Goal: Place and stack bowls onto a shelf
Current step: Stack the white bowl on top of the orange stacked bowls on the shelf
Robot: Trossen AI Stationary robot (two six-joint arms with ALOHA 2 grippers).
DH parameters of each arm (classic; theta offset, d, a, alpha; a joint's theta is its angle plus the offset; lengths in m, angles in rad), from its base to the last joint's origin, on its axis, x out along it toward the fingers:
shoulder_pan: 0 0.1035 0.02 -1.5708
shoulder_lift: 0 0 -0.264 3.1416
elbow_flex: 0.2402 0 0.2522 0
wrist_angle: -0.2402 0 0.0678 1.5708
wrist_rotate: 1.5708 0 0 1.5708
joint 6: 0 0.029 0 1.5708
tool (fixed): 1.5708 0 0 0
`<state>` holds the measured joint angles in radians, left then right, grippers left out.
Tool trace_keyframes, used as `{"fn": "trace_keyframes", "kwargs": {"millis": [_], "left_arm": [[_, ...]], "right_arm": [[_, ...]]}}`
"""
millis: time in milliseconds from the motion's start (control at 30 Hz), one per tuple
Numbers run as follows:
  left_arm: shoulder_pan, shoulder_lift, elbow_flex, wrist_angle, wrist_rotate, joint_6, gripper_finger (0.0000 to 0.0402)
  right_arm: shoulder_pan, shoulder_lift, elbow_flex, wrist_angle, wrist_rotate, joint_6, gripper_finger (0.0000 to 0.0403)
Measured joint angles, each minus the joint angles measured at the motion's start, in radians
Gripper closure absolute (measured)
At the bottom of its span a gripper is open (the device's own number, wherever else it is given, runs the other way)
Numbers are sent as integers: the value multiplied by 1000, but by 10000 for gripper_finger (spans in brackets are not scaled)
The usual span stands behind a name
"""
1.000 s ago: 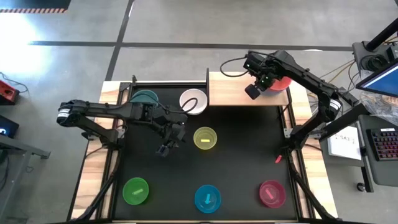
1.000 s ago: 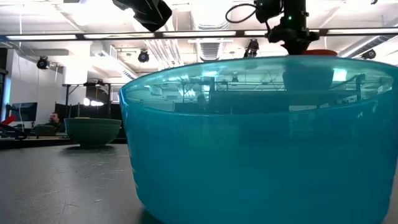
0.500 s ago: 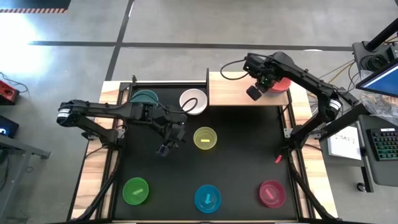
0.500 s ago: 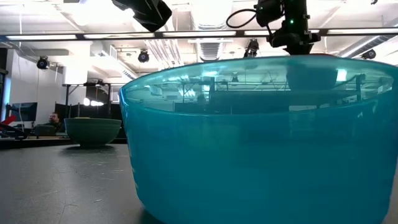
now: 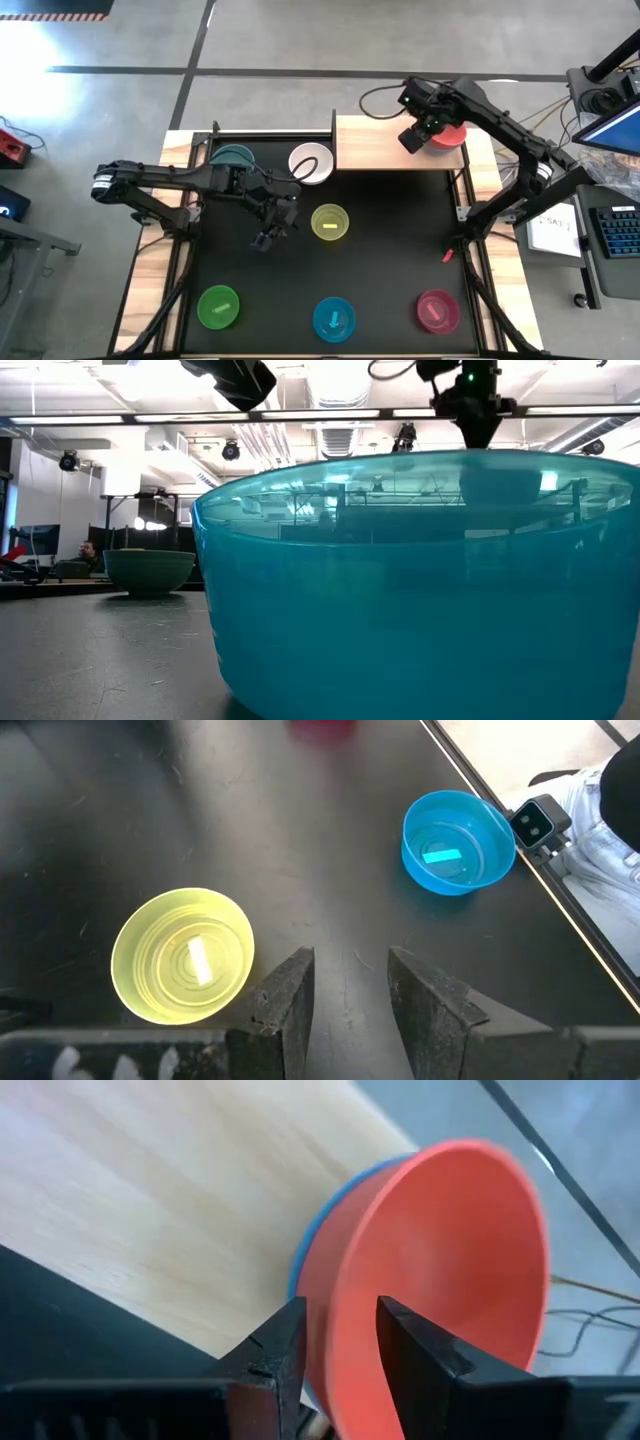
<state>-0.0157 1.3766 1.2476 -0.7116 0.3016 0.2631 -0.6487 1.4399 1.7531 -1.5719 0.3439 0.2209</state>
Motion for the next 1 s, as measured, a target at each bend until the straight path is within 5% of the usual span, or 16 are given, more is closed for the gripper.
{"fn": "trace_keyframes", "kwargs": {"millis": [533, 1000], "left_arm": [[174, 0, -28, -121, -168, 121, 290], [374, 116, -223, 248, -153, 433, 290]], "right_arm": [[119, 0, 172, 3, -56, 30, 289], [267, 0, 189, 1, -56, 69, 298]]}}
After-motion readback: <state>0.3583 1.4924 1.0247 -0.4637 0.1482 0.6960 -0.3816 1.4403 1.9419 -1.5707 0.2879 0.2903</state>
